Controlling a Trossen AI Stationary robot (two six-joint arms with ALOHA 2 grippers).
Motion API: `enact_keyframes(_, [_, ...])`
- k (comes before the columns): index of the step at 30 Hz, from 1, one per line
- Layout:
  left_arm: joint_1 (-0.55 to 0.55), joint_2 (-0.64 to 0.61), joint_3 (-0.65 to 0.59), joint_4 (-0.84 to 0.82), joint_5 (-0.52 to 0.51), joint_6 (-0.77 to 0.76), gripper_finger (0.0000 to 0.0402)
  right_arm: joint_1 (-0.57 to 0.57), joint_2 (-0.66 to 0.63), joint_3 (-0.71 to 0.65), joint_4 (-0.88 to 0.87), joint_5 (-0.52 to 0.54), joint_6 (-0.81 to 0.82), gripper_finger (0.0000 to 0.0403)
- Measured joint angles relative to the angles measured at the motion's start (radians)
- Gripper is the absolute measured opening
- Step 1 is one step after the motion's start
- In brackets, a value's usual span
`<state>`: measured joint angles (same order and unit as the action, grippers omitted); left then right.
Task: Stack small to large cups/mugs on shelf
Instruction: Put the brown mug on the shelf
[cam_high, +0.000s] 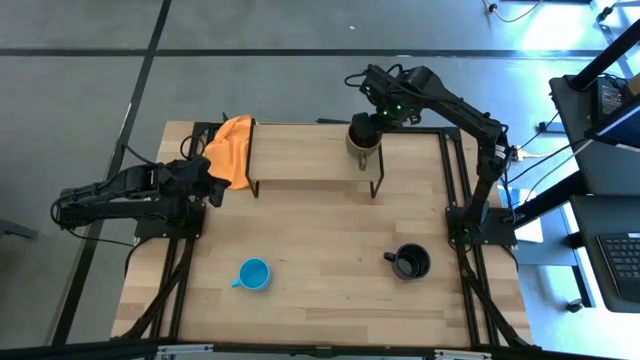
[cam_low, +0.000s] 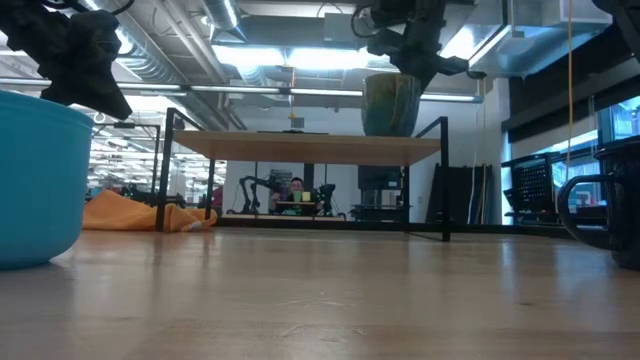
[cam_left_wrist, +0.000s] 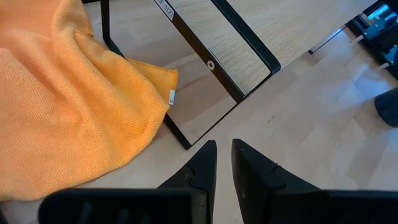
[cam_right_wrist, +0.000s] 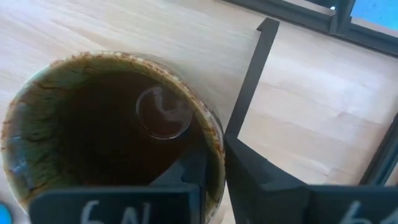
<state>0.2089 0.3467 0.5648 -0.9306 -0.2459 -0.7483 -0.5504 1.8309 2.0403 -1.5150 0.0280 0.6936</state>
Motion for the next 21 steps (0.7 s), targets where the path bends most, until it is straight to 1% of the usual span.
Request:
enact_keyframes(6, [0.0,0.0,0.0,0.0,0.0,0.026,0.0043,-0.005,0.0,0.0,-0.004,0.003,-0.022,0.0046])
enact_keyframes(16, [0.0,0.0,0.0,0.0,0.0,0.025,0.0043,-0.006,0.0,0.0,-0.009,0.004,-0.034,0.0048])
enact_keyframes(21, [0.0,0.0,0.0,0.0,0.004,0.024,0.0043,-0.006,0.0,0.0,-0.009,0.004,-0.035,0.0057])
